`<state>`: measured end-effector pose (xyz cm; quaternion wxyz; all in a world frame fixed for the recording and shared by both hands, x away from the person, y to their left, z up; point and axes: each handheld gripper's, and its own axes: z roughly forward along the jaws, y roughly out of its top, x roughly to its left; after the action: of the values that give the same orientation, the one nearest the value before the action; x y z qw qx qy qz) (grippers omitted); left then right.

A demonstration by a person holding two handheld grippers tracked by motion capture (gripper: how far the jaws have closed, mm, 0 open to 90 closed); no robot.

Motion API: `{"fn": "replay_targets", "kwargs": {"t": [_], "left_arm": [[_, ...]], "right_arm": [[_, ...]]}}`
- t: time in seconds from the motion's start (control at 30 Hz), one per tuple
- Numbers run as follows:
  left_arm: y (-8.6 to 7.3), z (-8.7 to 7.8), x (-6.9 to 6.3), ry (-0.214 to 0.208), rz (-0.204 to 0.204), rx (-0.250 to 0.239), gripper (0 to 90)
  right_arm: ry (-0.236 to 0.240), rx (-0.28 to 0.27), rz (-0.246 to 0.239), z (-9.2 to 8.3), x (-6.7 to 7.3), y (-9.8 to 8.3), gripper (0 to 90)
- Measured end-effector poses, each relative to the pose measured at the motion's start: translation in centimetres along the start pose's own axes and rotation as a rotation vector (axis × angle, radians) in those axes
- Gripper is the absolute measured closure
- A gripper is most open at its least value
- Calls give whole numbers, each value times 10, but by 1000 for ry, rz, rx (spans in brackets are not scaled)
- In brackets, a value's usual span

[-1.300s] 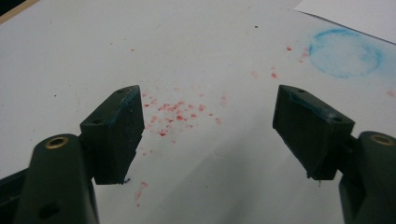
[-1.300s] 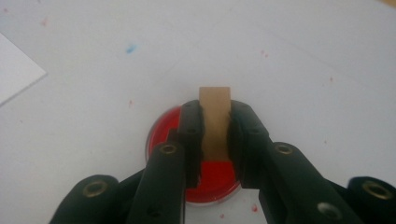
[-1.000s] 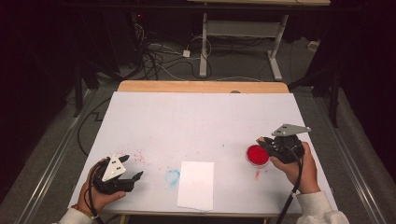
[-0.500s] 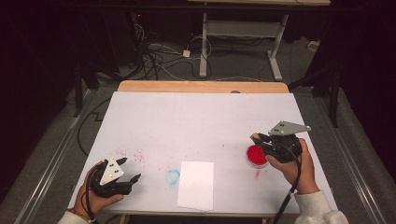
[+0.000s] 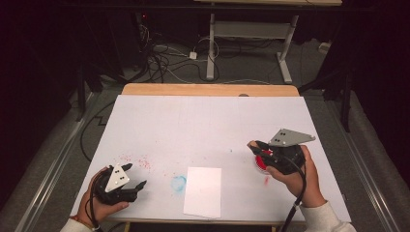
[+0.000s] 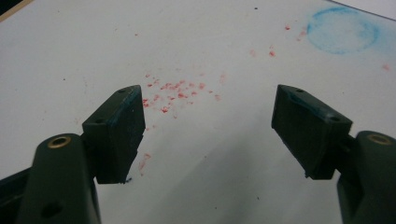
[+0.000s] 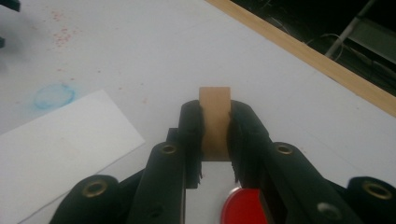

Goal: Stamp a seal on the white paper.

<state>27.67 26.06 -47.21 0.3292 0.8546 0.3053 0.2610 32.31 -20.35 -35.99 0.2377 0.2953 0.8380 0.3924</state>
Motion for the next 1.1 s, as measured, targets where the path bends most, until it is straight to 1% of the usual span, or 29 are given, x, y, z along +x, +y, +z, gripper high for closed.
{"fn": "replay_targets", "kwargs": {"t": [0.03,0.13,0.23,0.27,0.3,0.33,0.43,0.47,0.5,0.53,0.57,0.67,0.9,1.03,1.1], "left_arm": [[0,0,0,-1,2,-2,252],[0,-1,-1,2,2,-2,252],[1,-1,-1,5,0,-5,252],[1,-1,-1,6,1,-5,252],[1,-1,-1,5,2,-3,252],[1,-1,-1,5,2,-2,252],[1,-1,-1,6,2,-2,252],[1,-1,-1,6,2,-2,252],[1,-1,-1,7,2,-2,252],[0,-2,-1,7,1,-3,251],[0,-2,-1,8,0,-3,251],[0,-2,-1,7,1,-3,252],[0,-2,-1,8,2,-1,251],[0,-1,-1,8,0,0,248],[1,-1,-1,7,3,1,248]], "right_arm": [[0,0,0,0,0,0,760],[14,3,-26,5,9,4,760],[40,8,-48,11,19,8,760],[58,11,-66,14,26,10,760],[58,11,-66,14,26,10,760],[75,17,-77,18,32,11,760],[95,22,-88,22,37,12,760],[110,26,-92,25,43,13,760],[110,26,-92,25,43,13,760],[132,28,-103,28,48,14,760],[132,28,-103,28,48,14,760],[154,42,-120,34,56,14,760],[187,76,-144,46,71,12,760],[182,104,-132,54,80,10,761],[186,114,-137,60,85,8,761]]}}
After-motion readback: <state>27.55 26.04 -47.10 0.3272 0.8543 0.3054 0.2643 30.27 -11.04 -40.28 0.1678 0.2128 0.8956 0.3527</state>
